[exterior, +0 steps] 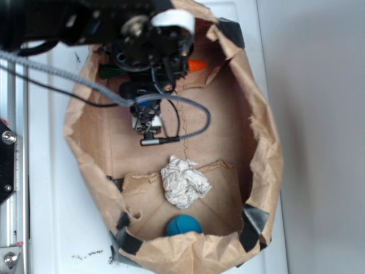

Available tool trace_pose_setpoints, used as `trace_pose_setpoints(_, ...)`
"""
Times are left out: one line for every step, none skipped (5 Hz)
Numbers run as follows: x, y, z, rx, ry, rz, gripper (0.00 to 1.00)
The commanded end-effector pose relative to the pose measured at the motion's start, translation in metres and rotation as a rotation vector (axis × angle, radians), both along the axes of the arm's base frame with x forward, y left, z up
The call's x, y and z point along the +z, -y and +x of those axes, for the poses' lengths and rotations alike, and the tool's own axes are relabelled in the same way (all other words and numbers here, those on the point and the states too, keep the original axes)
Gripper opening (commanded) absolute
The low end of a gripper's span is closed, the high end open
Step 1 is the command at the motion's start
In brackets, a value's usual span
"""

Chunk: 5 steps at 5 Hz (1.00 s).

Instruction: Grab the carrot.

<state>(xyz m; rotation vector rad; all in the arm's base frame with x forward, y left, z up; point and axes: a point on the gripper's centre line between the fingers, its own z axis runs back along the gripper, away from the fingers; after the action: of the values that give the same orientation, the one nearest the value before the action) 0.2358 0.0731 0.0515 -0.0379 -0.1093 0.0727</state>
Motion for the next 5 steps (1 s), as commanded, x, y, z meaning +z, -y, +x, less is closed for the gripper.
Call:
trace_pose_setpoints(-0.027, 0.013, 0.015, -0.004, 0.022, 0.102, 1.00)
trace_pose_setpoints(-0.030, 0.016, 0.023, 0.009, 0.026, 0.109, 1.00)
trace_pose_setpoints(-0.027, 0.016, 0.030, 0.015, 0.029, 0.104, 1.00)
trace_pose_setpoints(-0.020, 0.015, 0.033, 0.042, 0.038, 0.084, 0.00)
trace_pose_setpoints(-0.012, 0.014, 0.032, 0.051, 0.050, 0.075, 0.00)
